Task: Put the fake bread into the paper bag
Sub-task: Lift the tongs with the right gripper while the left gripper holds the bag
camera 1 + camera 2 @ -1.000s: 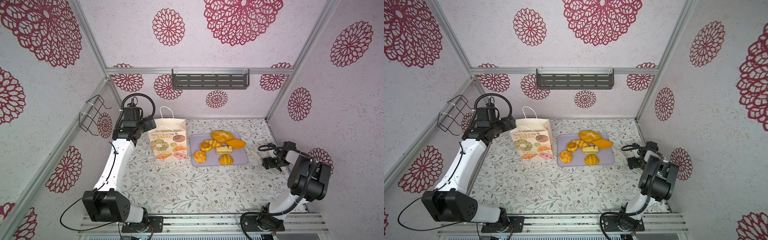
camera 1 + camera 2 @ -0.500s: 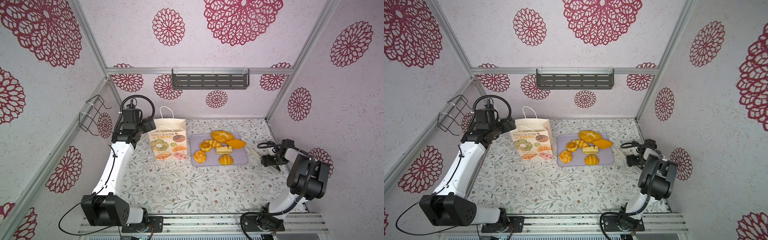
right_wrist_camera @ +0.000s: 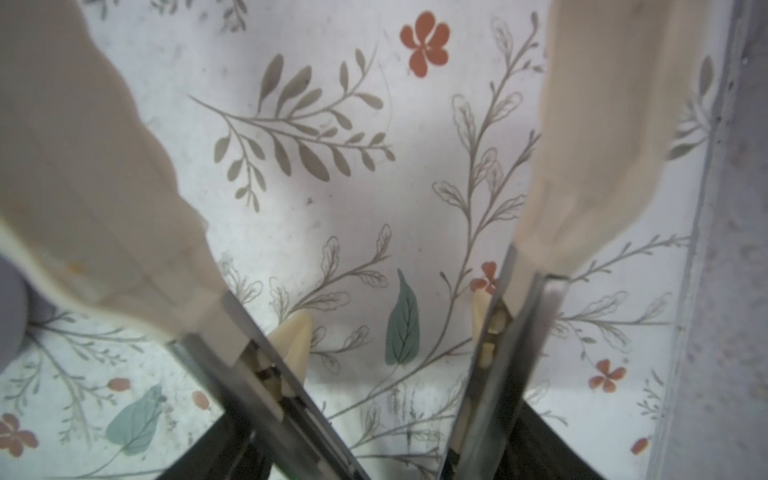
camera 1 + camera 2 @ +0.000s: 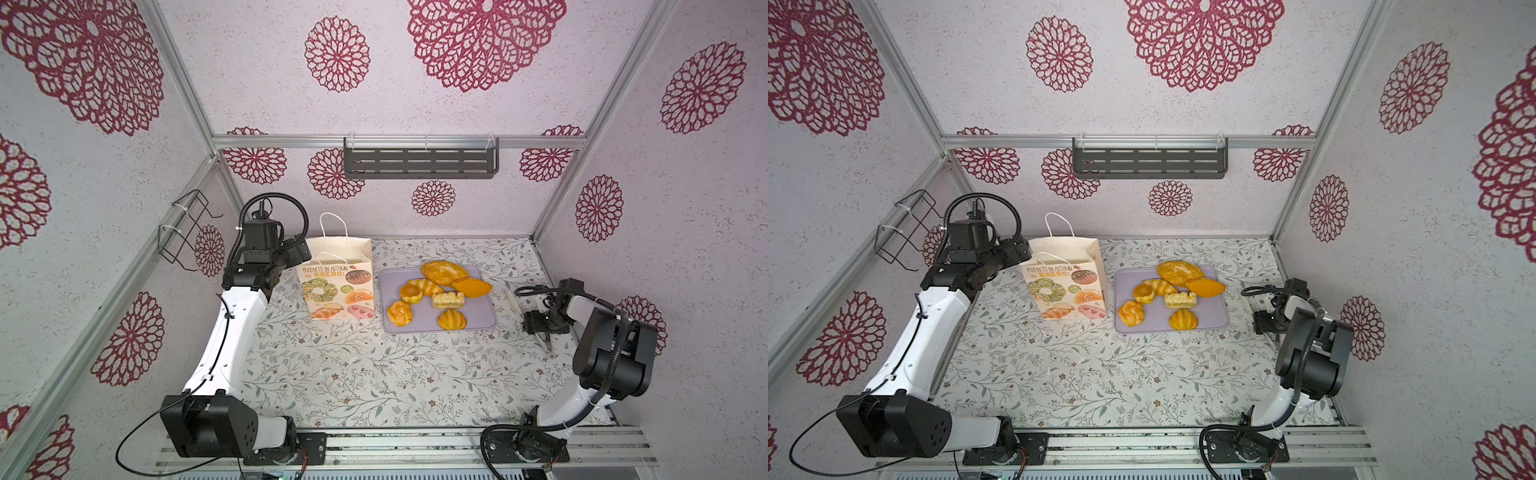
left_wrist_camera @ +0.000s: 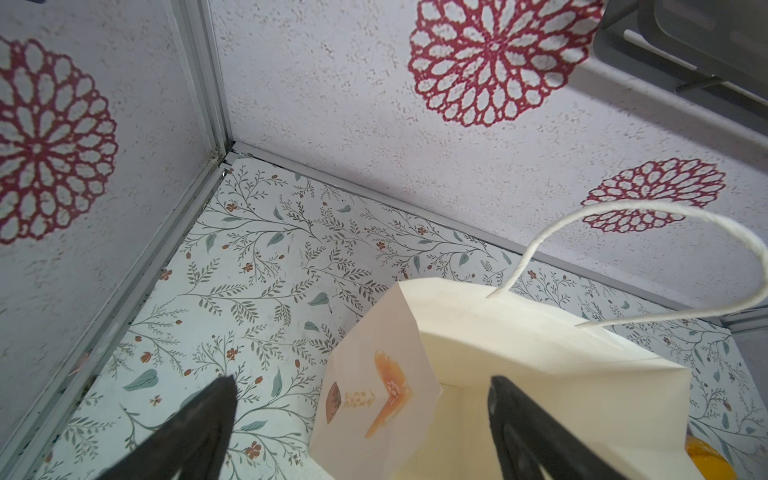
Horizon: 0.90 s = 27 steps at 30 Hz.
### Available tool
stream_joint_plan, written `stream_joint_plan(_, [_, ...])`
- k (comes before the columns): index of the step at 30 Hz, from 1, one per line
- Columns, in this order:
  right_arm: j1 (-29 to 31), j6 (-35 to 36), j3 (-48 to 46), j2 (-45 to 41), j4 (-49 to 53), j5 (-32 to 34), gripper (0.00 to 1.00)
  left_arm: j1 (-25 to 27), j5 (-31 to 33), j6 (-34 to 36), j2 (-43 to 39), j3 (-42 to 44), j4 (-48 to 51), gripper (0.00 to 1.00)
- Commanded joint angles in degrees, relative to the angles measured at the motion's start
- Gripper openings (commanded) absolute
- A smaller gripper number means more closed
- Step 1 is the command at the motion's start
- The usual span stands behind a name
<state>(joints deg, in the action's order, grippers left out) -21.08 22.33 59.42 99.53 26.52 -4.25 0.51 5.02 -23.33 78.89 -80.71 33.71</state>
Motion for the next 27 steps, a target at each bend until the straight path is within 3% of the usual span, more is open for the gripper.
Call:
stream_joint_plan(1, [1.1, -5.2, 0.8, 0.2, 2.3, 1.2, 0.71, -0.6, -0.8, -0.6, -2.6, 0.5, -3.2, 0.97])
stream_joint_plan(12, [8.1, -20.5, 1.7, 2.3, 3.2, 12.8, 0.70, -1.7, -2.7, 0.5, -2.9, 2.7, -8.3, 0.97])
stream_joint_plan(20, [10.1, -30.3, -2.2, -2.1, -1.5, 10.1, 0.70, -2.2, -3.8, 1.6, -6.2, 7.1, -9.6, 0.97])
stream_joint_plan(27, [10.2, -33.8, -2.9, -4.0, -3.1, 8.7, 0.72, -1.3, -3.8, 1.9, -6.9, 7.5, -9.2, 0.97])
